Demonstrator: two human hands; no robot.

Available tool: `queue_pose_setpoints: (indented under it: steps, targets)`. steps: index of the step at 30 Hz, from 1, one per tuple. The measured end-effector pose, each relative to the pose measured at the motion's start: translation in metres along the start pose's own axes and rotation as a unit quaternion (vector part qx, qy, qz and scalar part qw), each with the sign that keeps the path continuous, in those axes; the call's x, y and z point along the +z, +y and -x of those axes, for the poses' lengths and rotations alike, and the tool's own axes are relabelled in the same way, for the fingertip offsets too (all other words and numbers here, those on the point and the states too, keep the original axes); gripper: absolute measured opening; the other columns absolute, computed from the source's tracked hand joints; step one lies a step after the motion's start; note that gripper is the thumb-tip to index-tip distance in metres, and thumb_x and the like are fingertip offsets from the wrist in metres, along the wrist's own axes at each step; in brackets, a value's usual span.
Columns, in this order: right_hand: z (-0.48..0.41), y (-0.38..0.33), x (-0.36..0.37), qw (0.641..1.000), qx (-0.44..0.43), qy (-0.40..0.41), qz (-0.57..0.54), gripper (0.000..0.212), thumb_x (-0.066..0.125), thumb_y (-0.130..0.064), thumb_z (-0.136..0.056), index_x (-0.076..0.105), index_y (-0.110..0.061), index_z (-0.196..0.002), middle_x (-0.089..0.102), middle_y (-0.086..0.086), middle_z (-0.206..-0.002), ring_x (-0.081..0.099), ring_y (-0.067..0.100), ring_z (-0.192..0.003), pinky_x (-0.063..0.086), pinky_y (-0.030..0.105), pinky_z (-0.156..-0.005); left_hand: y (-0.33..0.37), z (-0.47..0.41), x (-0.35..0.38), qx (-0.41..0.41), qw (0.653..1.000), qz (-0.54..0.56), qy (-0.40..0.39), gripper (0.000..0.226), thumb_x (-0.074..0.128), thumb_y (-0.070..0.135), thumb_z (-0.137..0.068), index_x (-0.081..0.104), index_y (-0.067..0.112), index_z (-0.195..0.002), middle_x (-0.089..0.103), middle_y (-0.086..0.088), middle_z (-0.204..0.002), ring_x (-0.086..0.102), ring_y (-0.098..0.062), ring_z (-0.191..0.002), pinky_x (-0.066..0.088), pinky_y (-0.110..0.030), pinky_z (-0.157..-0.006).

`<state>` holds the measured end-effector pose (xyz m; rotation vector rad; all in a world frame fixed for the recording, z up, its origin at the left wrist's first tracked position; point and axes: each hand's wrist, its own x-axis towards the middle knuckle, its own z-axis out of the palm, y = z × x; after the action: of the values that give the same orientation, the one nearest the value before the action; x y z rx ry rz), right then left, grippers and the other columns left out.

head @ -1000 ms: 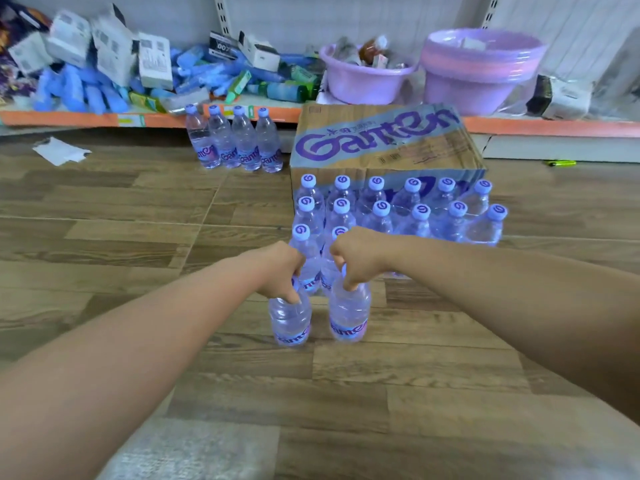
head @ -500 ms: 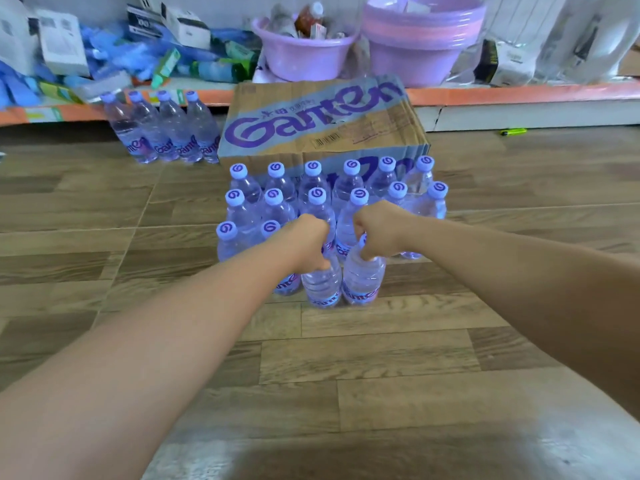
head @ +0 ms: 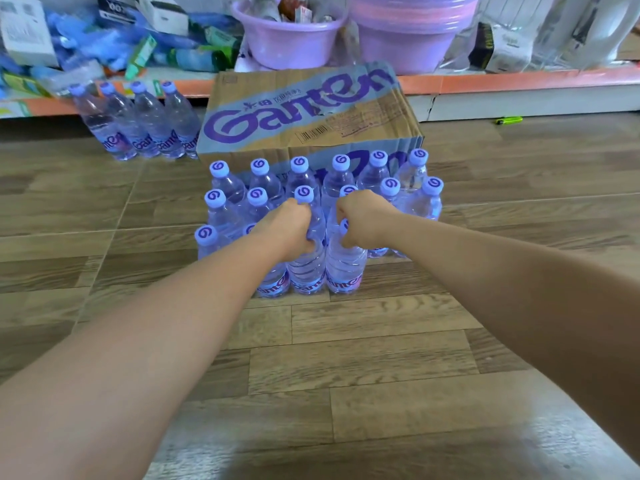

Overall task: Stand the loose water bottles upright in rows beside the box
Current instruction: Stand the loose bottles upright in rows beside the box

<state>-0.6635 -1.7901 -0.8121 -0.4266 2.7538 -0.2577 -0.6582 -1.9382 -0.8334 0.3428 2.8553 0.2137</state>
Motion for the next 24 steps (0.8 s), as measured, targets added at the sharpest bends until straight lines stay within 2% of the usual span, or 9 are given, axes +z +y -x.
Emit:
queue_pose_setpoints:
  steps: [4, 8, 12, 14, 17, 19, 21, 23, 24]
  targets:
    - [0.001, 0.003, 0.006, 1.000, -0.001, 0.002, -0.015, 0.040, 0.068, -0.018, -0.080, 0.054, -0.006, -0.115, 0.054, 0.011, -0.110, 0.047, 0.024, -0.086, 0.039, 0.030, -0.067, 0.000, 0.002, -0.003, -0.006, 1.000, -0.008, -0.001, 0.035, 0.061, 0.024, -0.082, 0.049, 0.002, -0.106, 0.048, -0.014, -0.108, 0.055, -0.034, -0.098, 0.047, -0.040, -0.079]
    - [0.003, 0.003, 0.006, 1.000, 0.008, 0.007, -0.013, 0.037, 0.065, -0.017, -0.081, 0.053, -0.006, -0.115, 0.054, 0.013, -0.118, 0.047, 0.024, -0.087, 0.040, 0.030, -0.069, 0.001, 0.004, -0.003, 0.002, 0.999, -0.045, 0.003, 0.035, 0.057, 0.027, -0.084, 0.048, 0.005, -0.110, 0.051, -0.013, -0.113, 0.056, -0.034, -0.099, 0.049, -0.041, -0.079]
    - [0.004, -0.001, 0.005, 0.999, 0.010, -0.013, 0.037, 0.038, 0.058, -0.021, -0.086, 0.050, -0.007, -0.120, 0.048, 0.012, -0.122, 0.047, 0.027, -0.088, 0.037, 0.030, -0.067, -0.001, 0.008, -0.002, 0.002, 0.998, -0.068, 0.013, 0.033, 0.050, 0.029, -0.089, 0.047, 0.005, -0.111, 0.052, -0.012, -0.114, 0.056, -0.033, -0.099, 0.043, -0.037, -0.072]
    - [0.005, -0.003, 0.000, 0.997, 0.005, 0.026, 0.069, 0.039, 0.055, -0.033, -0.087, 0.051, -0.012, -0.120, 0.049, 0.008, -0.121, 0.054, 0.029, -0.098, 0.037, 0.031, -0.067, -0.001, 0.009, -0.005, 0.004, 0.997, -0.070, 0.033, 0.038, 0.049, 0.039, -0.091, 0.050, 0.006, -0.111, 0.055, -0.010, -0.114, 0.058, -0.032, -0.101, 0.043, -0.037, -0.071]
    - [-0.002, -0.008, -0.013, 0.989, -0.017, 0.131, 0.066, 0.041, 0.047, -0.042, -0.092, 0.051, -0.012, -0.120, 0.054, 0.007, -0.120, 0.050, 0.027, -0.115, 0.037, 0.032, -0.069, -0.004, 0.008, -0.018, -0.017, 0.992, -0.072, 0.101, 0.042, 0.037, 0.045, -0.096, 0.050, 0.008, -0.112, 0.057, -0.009, -0.113, 0.059, -0.032, -0.101, 0.038, -0.036, -0.065]
    - [-0.011, -0.014, -0.022, 0.989, -0.037, 0.131, 0.058, 0.043, 0.044, -0.041, -0.095, 0.047, -0.010, -0.124, 0.051, 0.008, -0.124, 0.046, 0.027, -0.120, 0.040, 0.036, -0.074, -0.010, 0.007, -0.030, -0.036, 0.989, -0.061, 0.130, 0.040, 0.033, 0.040, -0.098, 0.048, 0.008, -0.116, 0.057, -0.010, -0.116, 0.058, -0.032, -0.103, 0.036, -0.035, -0.065]
    - [-0.023, -0.020, -0.032, 0.992, -0.066, 0.089, 0.062, 0.049, 0.042, -0.041, -0.097, 0.040, -0.010, -0.134, 0.046, 0.009, -0.133, 0.041, 0.028, -0.126, 0.042, 0.039, -0.088, -0.020, 0.007, -0.045, -0.061, 0.991, -0.030, 0.111, 0.040, 0.034, 0.037, -0.099, 0.044, 0.008, -0.125, 0.053, -0.011, -0.125, 0.053, -0.032, -0.112, 0.037, -0.036, -0.072]
    - [-0.034, -0.030, -0.044, 0.993, -0.091, 0.041, 0.061, 0.056, 0.042, -0.042, -0.097, 0.032, -0.008, -0.141, 0.038, 0.010, -0.143, 0.033, 0.028, -0.135, 0.034, 0.038, -0.106, -0.032, 0.010, -0.061, -0.080, 0.996, -0.002, 0.044, 0.053, 0.036, 0.036, -0.098, 0.028, 0.005, -0.141, 0.038, -0.015, -0.144, 0.038, -0.031, -0.132, 0.037, -0.038, -0.096]
    - [-0.039, -0.034, -0.049, 0.993, -0.100, 0.023, 0.063, 0.060, 0.041, -0.042, -0.097, 0.029, -0.007, -0.143, 0.032, 0.011, -0.148, 0.028, 0.027, -0.139, 0.027, 0.038, -0.111, -0.038, 0.013, -0.069, -0.085, 0.996, 0.004, 0.010, 0.061, 0.034, 0.036, -0.099, 0.016, 0.003, -0.146, 0.025, -0.016, -0.153, 0.025, -0.029, -0.141, 0.027, -0.037, -0.111]
